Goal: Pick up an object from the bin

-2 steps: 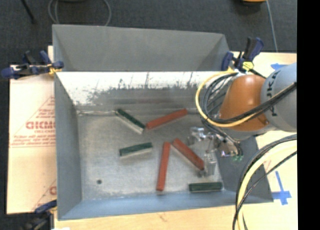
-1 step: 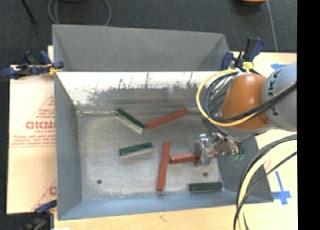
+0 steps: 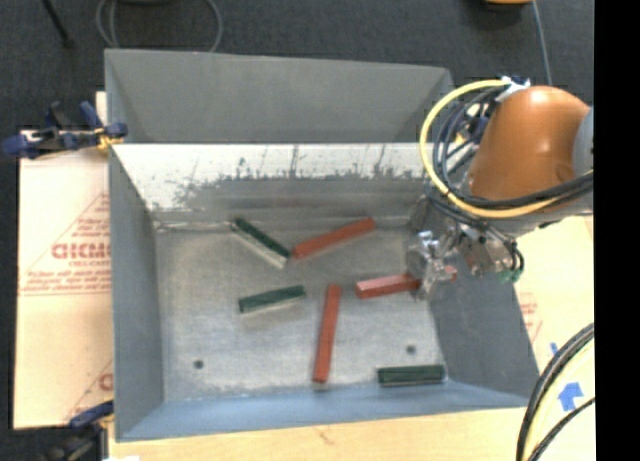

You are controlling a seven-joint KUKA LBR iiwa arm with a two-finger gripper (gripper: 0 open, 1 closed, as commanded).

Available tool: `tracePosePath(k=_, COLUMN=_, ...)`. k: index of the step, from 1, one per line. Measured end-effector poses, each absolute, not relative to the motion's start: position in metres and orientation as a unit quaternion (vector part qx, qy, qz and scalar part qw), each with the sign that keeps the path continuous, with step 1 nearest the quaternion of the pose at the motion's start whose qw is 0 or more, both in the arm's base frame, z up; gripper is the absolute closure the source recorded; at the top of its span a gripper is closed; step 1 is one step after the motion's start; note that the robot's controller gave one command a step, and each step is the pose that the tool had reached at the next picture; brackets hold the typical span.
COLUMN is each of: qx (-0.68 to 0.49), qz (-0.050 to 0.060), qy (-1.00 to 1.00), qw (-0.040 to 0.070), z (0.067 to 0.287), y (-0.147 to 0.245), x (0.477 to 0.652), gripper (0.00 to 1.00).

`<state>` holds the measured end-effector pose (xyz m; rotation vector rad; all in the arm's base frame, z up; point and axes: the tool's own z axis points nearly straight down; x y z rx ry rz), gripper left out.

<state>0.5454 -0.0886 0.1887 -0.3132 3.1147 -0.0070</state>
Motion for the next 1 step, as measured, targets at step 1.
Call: tracePosePath(k=1, qx=-0.224, qz=-0.003, qy=0.975, qw=0.005, z=0.3031, y=-0.1036, x=0.5481, gripper=1.00)
